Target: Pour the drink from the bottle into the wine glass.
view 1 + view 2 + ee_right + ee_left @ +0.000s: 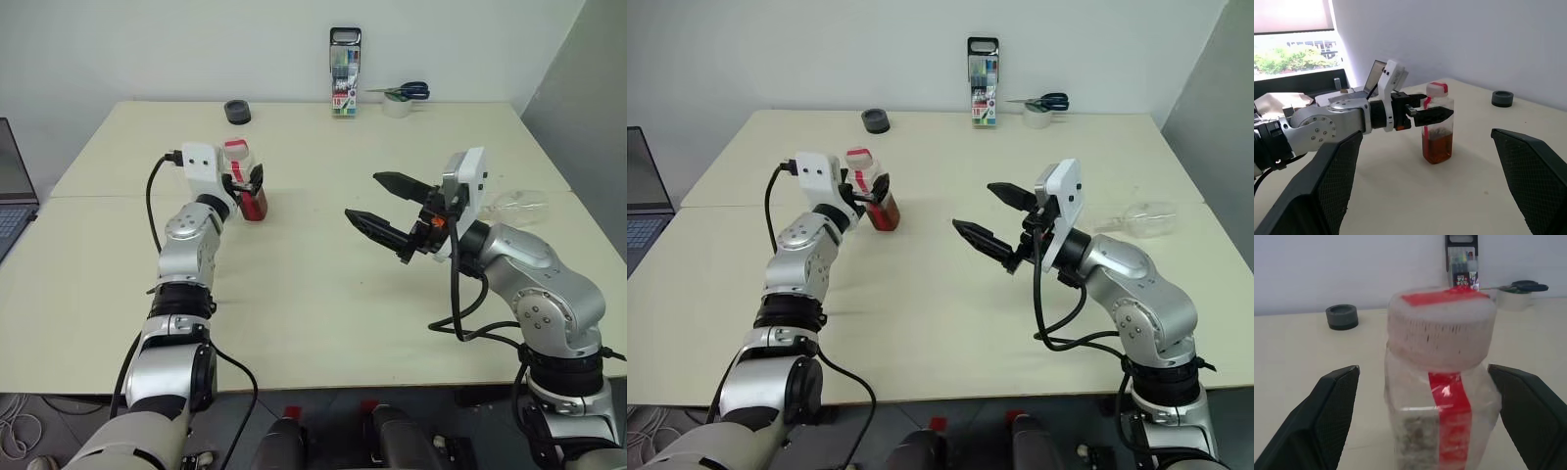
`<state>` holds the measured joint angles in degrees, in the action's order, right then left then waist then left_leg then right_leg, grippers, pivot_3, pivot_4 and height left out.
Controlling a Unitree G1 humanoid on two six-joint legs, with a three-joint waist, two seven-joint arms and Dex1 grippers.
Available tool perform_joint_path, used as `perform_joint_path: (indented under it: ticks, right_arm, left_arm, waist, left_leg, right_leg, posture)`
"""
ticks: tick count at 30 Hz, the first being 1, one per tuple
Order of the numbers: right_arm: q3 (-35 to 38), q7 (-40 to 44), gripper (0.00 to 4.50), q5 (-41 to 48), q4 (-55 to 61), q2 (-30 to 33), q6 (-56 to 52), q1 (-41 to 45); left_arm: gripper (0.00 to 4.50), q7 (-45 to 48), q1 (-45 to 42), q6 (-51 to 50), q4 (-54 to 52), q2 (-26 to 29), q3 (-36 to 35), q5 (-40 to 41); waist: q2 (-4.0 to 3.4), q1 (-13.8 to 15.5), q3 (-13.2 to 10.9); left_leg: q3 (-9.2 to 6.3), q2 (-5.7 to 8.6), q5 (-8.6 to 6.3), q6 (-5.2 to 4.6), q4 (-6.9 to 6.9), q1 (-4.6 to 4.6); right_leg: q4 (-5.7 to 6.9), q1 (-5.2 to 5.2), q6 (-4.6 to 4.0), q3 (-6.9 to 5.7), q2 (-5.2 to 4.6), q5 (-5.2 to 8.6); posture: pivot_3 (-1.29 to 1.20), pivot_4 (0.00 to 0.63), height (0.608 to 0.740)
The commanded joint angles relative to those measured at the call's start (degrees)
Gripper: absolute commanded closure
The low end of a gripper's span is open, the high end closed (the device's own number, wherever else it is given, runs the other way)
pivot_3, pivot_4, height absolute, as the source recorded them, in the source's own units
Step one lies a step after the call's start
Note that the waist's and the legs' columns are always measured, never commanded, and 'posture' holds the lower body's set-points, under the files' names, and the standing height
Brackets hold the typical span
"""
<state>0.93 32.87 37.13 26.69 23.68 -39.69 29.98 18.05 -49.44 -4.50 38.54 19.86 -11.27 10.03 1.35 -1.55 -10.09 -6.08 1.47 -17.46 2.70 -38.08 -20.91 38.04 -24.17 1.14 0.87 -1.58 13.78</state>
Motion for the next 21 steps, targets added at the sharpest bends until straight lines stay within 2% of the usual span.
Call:
perform_joint_path:
  ticks: [1,6,9,15,16,21]
  right_arm:
    - [0.4,-0.6,0.00,0.0,2.0,-0.2,1.5,0.5]
    - [0.4,-1.2,0.00,-0.3,2.6,0.0,2.0,-0.8]
    - [0.6,-1.6,0.00,-0.1,2.7,-0.1,2.0,-1.0]
    - [0.9,-1.9,0.00,0.1,2.0,0.0,2.2,-0.7]
    - [1.0,-1.9,0.00,0.0,1.8,0.0,2.3,-0.5]
    - [0.8,-1.8,0.00,-0.1,1.4,0.0,2.4,-0.1]
  left_arm:
    - [0.01,0.9,-2.2,3.0,1.8,0.2,0.6,-0.7]
    - [0.01,0.7,-2.7,5.2,6.3,0.9,0.6,-1.2]
    - [0.65,1.2,-2.8,6.1,7.3,1.1,0.5,-1.2]
    - [2.50,1.9,-3.0,7.3,7.7,1.2,0.1,-1.0]
    - [2.66,1.8,-3.2,7.4,7.8,1.2,0.1,-1.0]
    - [2.69,0.7,-3.8,7.3,7.6,1.8,-0.2,-1.2]
  waist:
    - [0.00,0.0,0.0]
    - [0.00,-0.1,0.0]
    - [0.00,-0.1,0.0]
    - [0.00,-0.1,0.0]
    - [0.00,-0.1,0.0]
    - [0.00,-0.1,0.0]
  left_leg:
    - [0.00,0.00,0.00,0.00,0.00,0.00]
    - [-0.01,-0.01,0.00,0.00,0.01,0.01]
    - [-0.01,0.00,0.00,0.00,0.00,-0.01]
    - [-0.01,0.00,0.00,0.00,0.00,0.00]
    - [-0.01,0.00,0.00,0.00,0.00,0.00]
    - [-0.01,0.00,0.00,-0.01,0.00,0.00]
  right_leg:
    - [0.00,0.00,0.00,0.00,0.00,0.00]
    - [0.01,-0.01,0.00,0.00,0.00,0.00]
    - [0.01,-0.01,0.00,-0.01,0.00,0.00]
    - [0.02,-0.01,0.00,0.00,0.00,0.00]
    - [0.02,-0.01,0.00,0.00,0.00,0.00]
    - [0.02,-0.02,0.00,-0.01,0.00,0.00]
  posture:
    - [0.00,0.150,0.740]
    - [0.00,0.150,0.740]
    - [0.00,0.150,0.740]
    - [0.00,0.150,0.740]
    - [0.00,0.150,0.740]
    - [0.00,0.150,0.740]
